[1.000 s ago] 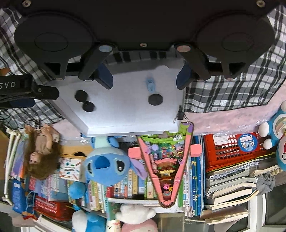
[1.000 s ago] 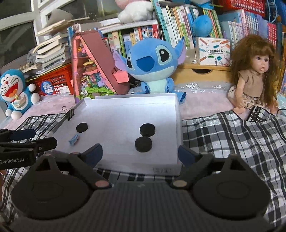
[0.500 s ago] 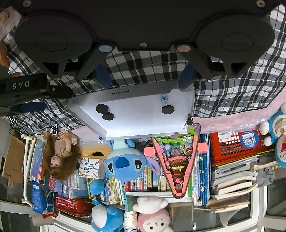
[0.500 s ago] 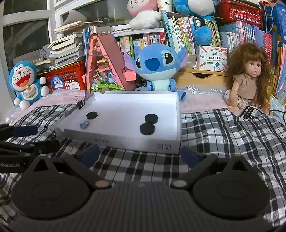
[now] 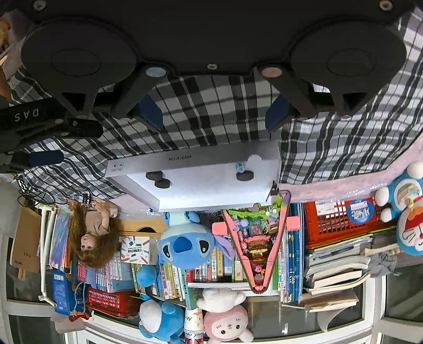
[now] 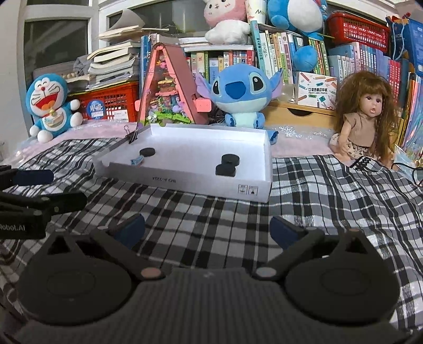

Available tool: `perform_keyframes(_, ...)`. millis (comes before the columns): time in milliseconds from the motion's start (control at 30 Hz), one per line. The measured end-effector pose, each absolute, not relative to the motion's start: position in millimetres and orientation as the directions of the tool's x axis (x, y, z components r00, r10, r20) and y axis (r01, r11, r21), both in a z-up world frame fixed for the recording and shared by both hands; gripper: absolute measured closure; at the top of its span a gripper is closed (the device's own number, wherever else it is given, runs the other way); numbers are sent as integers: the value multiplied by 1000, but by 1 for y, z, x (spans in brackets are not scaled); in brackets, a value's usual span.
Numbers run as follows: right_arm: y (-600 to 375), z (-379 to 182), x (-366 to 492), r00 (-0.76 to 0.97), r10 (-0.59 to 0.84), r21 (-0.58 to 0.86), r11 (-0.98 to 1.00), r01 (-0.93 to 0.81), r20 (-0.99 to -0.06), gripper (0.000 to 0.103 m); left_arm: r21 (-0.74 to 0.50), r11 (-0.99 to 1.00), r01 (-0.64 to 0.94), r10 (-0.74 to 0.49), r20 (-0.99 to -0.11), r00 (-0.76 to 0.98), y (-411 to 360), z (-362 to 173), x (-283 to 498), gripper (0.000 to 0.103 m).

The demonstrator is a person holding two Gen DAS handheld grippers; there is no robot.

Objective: Organize rigid objects
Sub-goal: 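Move both tools back from the tray toward the clear cup and brown ball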

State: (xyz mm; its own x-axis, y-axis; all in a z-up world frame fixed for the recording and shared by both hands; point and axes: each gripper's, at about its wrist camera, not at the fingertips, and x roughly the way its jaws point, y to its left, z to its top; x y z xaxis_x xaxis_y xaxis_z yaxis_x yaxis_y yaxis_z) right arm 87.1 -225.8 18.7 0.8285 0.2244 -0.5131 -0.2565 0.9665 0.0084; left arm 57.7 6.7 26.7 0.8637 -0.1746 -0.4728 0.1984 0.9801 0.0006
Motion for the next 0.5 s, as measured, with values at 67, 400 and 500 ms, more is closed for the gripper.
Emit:
perform_keyframes(67,-226,17,84,827,221,2,966,-257,-516,0,-1,981,193,-170,-474,864,8,25,54,20)
perform_keyframes(400,-228,7,68,822,216,4,968,-251,-526,0,14,981,191,-160,-489,858,9,16,38,20)
perform_keyframes(500,-226,4,65,819,217,4,967,-254,-531,0,10,982,186,-157,-492,856,11,14,34,20)
